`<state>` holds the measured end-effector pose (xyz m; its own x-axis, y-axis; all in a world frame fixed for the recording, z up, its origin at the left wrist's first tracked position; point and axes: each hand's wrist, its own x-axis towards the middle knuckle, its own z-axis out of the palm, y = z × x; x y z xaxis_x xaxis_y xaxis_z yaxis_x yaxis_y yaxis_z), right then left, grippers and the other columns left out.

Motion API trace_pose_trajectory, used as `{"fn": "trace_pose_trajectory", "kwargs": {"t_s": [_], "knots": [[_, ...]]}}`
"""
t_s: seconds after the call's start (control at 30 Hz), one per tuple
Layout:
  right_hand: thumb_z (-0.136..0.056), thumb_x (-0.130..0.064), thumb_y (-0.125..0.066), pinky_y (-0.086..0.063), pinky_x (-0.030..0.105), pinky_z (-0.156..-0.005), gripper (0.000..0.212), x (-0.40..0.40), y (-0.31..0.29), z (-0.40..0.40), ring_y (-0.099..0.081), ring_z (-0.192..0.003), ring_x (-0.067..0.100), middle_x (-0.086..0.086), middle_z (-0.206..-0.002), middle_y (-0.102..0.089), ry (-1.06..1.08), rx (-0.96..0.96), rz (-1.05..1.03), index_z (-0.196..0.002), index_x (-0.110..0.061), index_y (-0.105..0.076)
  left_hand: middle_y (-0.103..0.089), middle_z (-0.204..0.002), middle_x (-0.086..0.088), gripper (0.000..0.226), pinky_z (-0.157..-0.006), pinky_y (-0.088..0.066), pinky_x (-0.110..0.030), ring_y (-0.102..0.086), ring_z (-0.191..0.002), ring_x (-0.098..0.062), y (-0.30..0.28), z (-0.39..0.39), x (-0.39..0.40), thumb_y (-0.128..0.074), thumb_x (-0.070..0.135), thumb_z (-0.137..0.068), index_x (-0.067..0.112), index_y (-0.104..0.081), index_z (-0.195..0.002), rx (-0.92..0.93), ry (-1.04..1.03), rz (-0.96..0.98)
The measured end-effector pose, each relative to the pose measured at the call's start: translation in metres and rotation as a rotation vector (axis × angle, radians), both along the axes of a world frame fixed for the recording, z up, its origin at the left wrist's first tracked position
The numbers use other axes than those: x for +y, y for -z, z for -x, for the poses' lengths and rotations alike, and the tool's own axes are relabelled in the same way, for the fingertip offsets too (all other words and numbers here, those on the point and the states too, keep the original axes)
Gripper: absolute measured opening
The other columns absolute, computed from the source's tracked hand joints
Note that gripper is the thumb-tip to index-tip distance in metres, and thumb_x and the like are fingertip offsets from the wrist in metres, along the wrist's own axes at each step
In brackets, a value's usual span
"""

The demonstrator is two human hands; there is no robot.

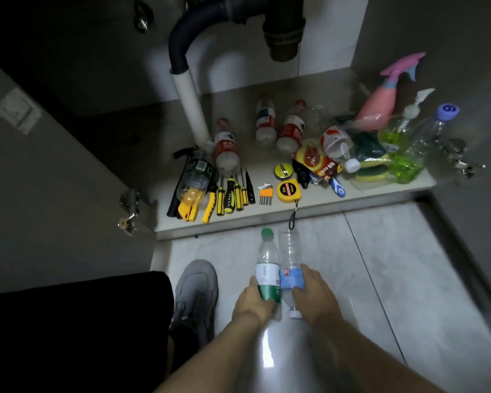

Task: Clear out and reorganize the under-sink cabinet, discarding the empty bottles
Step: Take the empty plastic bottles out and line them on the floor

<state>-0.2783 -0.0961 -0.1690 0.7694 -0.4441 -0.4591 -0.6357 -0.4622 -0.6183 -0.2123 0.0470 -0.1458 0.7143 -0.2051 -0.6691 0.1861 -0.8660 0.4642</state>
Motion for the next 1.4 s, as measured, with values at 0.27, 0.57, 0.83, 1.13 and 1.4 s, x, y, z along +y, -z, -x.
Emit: {"fn": "trace_pose_trajectory", "kwargs": {"t_s": [0.27,0.57,0.83,1.13,1.4], "knots": [[-0.095,-0.023,-0.054,-0.041,0.034,-0.104,0.052,-0.012,-0.016,0.035,-0.051,-0.127,0.022,0.003,-0.144,-0.047,0.011,0.028,0.037,-0.145,-0.017,-0.041,-0.065,-0.118,-0.001,0.03,-0.093,-0.049,-0.033,-0.061,-0.107,-0.022,-0.026,0.003,0.02,-0.052,0.018,-0.087,0.023,-0.06,-0.116,-0.132,0.055,-0.027],[-0.094,-0.016,-0.053,-0.043,0.031,-0.101,0.044,-0.041,-0.053,0.023,-0.054,-0.124,0.021,0.003,-0.138,-0.056,-0.172,0.066,0.198,-0.139,-0.019,-0.051,-0.059,-0.132,-0.002,0.038,-0.098,-0.048,-0.034,-0.057,-0.116,-0.022,-0.078,-0.055,0.041,-0.052,0.023,-0.095,0.022,-0.055,-0.133,-0.3,0.157,-0.058],[-0.097,-0.019,-0.057,-0.053,0.04,-0.092,0.041,-0.031,-0.118,-0.098,-0.06,-0.107,0.015,-0.003,-0.123,-0.062,-0.188,-0.155,0.136,-0.137,-0.024,-0.047,-0.066,-0.116,-0.002,0.031,-0.09,-0.052,-0.039,-0.062,-0.103,-0.023,-0.147,-0.158,0.038,-0.054,0.022,-0.092,0.025,-0.06,-0.122,-0.561,0.077,0.048],[-0.097,-0.042,-0.053,-0.051,0.045,-0.095,0.047,-0.013,-0.137,-0.275,-0.06,-0.113,0.029,0.008,-0.127,-0.06,-0.148,-0.182,0.094,-0.136,-0.018,-0.048,-0.036,-0.149,-0.006,0.075,-0.106,-0.04,-0.044,-0.036,-0.136,-0.027,-0.136,-0.253,0.041,-0.063,0.05,-0.087,0.02,-0.031,-0.148,-0.585,0.075,-0.144],[-0.091,-0.058,-0.052,-0.047,0.041,-0.092,0.071,0.011,-0.115,-0.333,-0.058,-0.118,0.034,0.013,-0.135,-0.055,-0.126,-0.07,0.181,-0.144,-0.013,-0.036,-0.053,-0.135,-0.011,0.076,-0.101,-0.046,-0.042,-0.05,-0.126,-0.033,-0.102,-0.265,0.032,-0.074,0.036,-0.079,0.017,-0.036,-0.141,-0.406,-0.11,-0.075]]}}
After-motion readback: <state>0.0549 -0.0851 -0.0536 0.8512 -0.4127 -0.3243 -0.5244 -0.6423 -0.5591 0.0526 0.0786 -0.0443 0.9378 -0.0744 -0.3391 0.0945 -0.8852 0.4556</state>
